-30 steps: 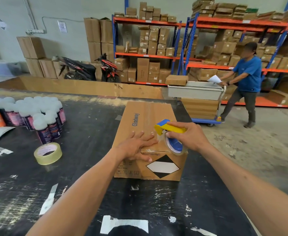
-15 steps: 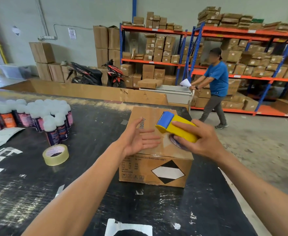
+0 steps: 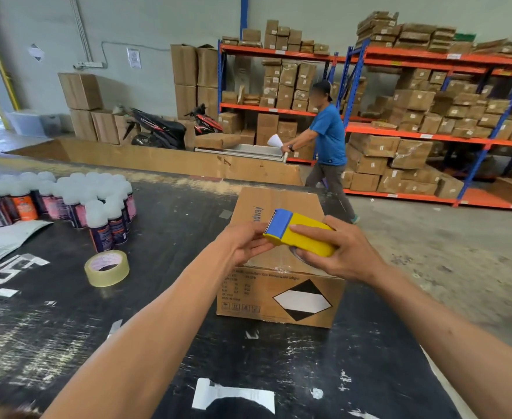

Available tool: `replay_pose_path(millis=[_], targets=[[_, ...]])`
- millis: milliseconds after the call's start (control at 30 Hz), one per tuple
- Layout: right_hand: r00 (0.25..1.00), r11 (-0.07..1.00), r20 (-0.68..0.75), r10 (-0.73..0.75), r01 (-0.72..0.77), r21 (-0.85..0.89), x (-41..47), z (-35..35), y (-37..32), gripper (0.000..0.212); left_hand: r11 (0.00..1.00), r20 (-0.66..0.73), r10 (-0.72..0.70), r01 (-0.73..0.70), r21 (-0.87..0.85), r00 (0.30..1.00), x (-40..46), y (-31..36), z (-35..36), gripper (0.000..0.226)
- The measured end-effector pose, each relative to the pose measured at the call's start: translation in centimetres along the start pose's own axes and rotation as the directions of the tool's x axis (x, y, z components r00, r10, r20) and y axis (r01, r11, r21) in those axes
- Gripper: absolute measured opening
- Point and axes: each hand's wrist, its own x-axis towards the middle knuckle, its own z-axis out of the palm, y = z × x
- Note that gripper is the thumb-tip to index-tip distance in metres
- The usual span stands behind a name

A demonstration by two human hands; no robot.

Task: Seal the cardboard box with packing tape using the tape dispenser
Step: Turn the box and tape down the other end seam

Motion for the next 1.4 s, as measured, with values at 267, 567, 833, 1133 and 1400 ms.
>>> replay_pose_path(millis=[267,567,833,1133,1400], targets=[[0.991,0.997,0.105,0.079,-0.076,-0.028,-0.9,-1.1,0.5,0.045,0.995,-0.244,0.066,-0.044,0.094,0.968,1.0,-0.7,-3.7,0.014],[0.963,0.991,0.238,0.126,-0.112,-0.071,-1.4,-0.4,0.6,0.05,0.809,-0.361,0.52,-0.311,0.499,0.774,0.2,-3.0,-4.6,0.013],[0.92,0.975,0.38,0.099,-0.013,-0.221,-0.3,0.9,-1.0,0.046,0.845,-0.464,0.466,-0.224,0.486,0.753,-0.8,-5.3,-7.1,0.011],[0.86,0.961,0.507,0.062,0.086,-0.264,1.5,1.8,-2.3,0.048,0.857,-0.502,0.448,-0.195,0.476,0.74,-0.6,-6.5,-8.0,0.009],[0.835,0.957,0.542,0.095,0.074,-0.282,2.1,2.1,-2.6,0.049,0.873,-0.47,0.395,-0.163,0.46,0.789,-0.4,-6.3,-8.9,0.005]])
